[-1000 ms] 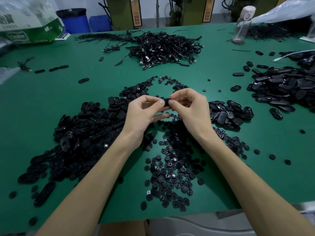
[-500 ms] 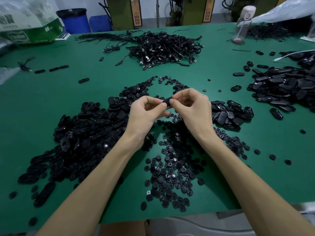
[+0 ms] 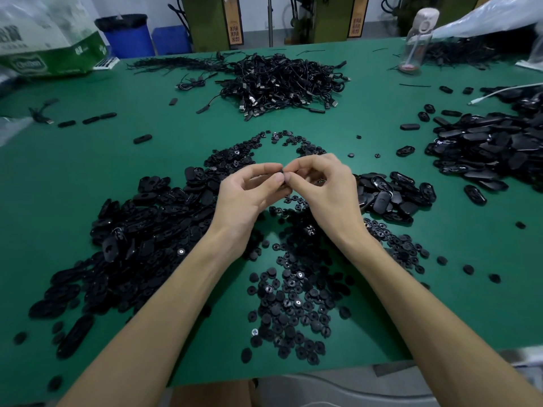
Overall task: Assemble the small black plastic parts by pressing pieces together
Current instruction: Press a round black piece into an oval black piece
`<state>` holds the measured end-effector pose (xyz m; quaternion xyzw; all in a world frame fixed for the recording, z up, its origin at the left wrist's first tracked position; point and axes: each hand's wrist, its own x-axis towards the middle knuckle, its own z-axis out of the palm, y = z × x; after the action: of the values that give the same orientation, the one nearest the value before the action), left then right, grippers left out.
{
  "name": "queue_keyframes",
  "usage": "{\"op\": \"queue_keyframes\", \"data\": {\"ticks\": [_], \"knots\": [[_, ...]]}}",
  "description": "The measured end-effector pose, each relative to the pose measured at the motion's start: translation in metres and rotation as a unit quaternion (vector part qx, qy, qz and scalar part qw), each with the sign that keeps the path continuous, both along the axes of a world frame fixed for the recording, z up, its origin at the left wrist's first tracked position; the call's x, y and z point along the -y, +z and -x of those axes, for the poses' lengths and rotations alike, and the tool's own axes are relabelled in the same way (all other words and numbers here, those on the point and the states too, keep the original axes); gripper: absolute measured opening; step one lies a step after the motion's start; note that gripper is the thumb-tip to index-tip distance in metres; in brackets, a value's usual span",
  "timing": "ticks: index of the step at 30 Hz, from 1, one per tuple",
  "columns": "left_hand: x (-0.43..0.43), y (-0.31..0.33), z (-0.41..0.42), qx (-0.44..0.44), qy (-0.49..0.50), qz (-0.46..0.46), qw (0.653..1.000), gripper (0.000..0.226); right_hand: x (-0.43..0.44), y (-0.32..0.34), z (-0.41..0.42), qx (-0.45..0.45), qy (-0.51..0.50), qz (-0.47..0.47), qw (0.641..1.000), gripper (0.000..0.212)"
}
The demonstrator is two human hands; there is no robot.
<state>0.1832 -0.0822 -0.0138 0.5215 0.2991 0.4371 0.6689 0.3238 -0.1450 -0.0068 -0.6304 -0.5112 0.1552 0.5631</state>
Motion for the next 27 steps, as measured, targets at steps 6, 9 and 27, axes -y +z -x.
{"op": "queue_keyframes", "data": {"ticks": [6, 9, 27], "knots": [[-0.0009, 0.0018, -0.0005, 0.031, -0.013, 0.034, 0.999, 0.024, -0.0008, 0.0011, -0.0013, -0.056, 0.030, -0.024, 0.998, 0.020], [-0.0010, 0.0026, -0.0005, 0.036, -0.013, 0.030, 0.999, 0.024, -0.0017, 0.0008, -0.0028, -0.085, 0.028, -0.033, 0.995, 0.016], [0.0007, 0.0061, -0.0017, -0.004, 0.014, 0.029, 0.999, 0.012, -0.0014, -0.0018, 0.0006, -0.081, 0.054, -0.055, 0.994, 0.010]]}}
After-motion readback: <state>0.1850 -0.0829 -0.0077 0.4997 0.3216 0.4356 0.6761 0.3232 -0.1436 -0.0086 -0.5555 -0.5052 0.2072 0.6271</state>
